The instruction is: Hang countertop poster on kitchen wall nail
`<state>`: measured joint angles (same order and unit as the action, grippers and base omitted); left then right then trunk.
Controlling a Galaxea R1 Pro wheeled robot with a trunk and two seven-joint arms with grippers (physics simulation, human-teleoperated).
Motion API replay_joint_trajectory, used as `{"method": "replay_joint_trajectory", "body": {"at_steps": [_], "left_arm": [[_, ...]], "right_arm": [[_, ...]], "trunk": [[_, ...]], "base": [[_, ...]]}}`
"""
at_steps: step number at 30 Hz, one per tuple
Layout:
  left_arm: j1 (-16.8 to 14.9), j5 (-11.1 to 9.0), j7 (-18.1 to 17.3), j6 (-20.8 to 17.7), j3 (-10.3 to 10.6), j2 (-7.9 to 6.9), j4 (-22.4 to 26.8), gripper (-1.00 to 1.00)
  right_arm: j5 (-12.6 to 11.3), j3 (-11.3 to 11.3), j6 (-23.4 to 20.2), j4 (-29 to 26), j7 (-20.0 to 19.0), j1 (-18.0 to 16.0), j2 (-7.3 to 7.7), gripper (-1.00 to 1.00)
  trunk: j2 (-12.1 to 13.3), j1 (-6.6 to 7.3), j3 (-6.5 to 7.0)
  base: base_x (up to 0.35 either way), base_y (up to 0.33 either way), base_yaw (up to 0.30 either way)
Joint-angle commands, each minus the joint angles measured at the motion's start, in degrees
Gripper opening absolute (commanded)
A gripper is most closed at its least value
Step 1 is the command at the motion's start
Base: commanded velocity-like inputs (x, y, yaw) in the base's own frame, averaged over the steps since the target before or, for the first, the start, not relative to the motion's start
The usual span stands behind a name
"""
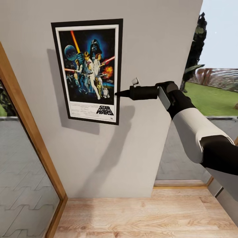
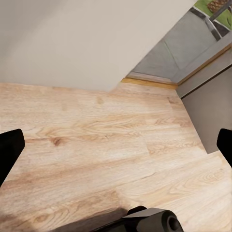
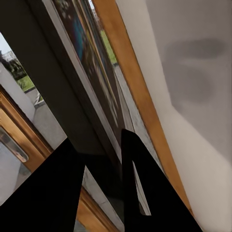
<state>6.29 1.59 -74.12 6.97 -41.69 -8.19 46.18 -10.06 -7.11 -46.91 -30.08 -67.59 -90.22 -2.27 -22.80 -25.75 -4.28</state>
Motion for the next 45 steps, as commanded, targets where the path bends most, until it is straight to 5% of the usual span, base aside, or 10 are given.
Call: {"method": "replay_joint_trajectory", "body": {"at_steps": [1,45], "left_arm": [[-0.03,0.17,-0.07,0.58,-0.08,0.01,0.05,1.0],[-0.04,0.17,-0.06,0.5,-0.06,-0.78,0.13,1.0]], "right_arm": [[-0.52,-0.19,-0.46,0.01,0.08,-0.06,0.01,-1.0],[-0.58,-0.19,-0.28,-0.06,0.01,-0.04,-0.01,-1.0]], "trunk": [[-0.12,-0.04,-0.12],[-0.12,-0.04,-0.12]], "base": [[0.0,0.0,0.0],[0.092,0.0,0.0]]}}
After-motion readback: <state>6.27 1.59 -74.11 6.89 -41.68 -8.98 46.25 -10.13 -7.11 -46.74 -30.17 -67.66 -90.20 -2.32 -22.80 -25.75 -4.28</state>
